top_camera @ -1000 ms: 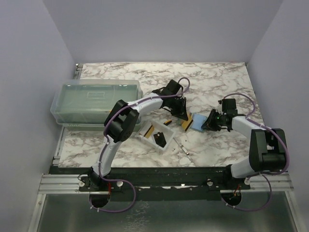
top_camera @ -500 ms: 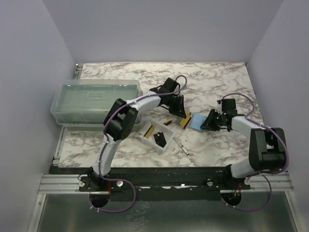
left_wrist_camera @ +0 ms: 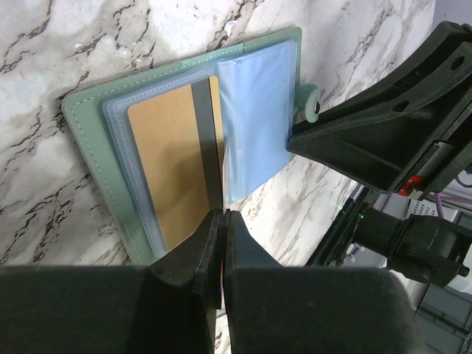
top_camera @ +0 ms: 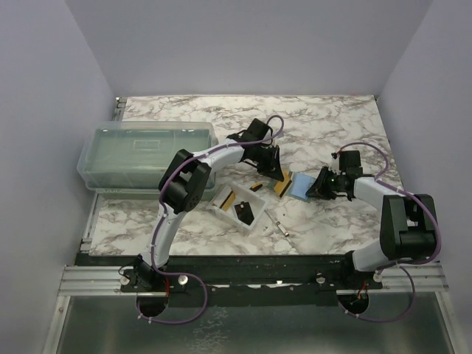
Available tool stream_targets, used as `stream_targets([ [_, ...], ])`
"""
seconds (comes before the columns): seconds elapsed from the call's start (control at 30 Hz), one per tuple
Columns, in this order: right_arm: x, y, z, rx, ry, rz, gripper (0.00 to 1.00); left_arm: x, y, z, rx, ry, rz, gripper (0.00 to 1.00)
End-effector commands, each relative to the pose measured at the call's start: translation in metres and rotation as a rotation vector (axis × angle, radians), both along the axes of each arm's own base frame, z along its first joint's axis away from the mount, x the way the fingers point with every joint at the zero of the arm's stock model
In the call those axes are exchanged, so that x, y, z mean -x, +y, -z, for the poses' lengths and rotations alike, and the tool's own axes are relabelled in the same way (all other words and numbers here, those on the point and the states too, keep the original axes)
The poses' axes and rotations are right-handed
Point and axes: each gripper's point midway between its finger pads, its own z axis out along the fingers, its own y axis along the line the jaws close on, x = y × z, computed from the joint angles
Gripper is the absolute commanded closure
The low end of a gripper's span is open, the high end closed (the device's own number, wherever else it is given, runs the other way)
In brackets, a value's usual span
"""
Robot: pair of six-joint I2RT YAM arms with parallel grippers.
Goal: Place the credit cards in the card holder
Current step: Insert the credit card into the card holder.
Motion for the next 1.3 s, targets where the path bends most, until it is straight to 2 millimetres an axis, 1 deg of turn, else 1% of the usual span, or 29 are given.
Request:
stream_targets([
  [0.0, 0.003, 0.001, 0.007, -0.007, 0.01, -0.023, 0.8, 0.003, -0.006, -0.01, 0.048, -0.018, 0.031, 1.0],
  [0.27, 0.004, 0.002, 0.007, -0.011, 0.01, -0.026, 0.81, 0.003, -0.007, -0.017, 0.07, -0.029, 0.024, 1.0],
  [0.5, 0.004, 0.003, 0.006, -0.016, 0.009, -0.029, 0.81, 0.01, -0.009, 0.003, 0.064, 0.05, 0.031, 1.0],
  [0.6, 0.005, 0.003, 0.006, -0.018, 0.013, -0.03, 0.81, 0.012, -0.009, 0.007, 0.069, 0.058, 0.043, 1.0],
  [0.8, 0.005, 0.004, 0.005, -0.026, 0.013, -0.031, 0.81, 0.009, -0.01, 0.015, 0.057, 0.064, 0.033, 1.0],
  [1.0, 0.005, 0.005, 0.009, -0.029, 0.024, -0.035, 0.81, 0.0, -0.017, 0.015, 0.073, 0.044, 0.033, 1.0],
  [1.27, 0.004, 0.006, 0.009, -0.033, 0.028, -0.043, 0.81, -0.023, -0.026, 0.014, 0.089, -0.009, -0.018, 1.0],
])
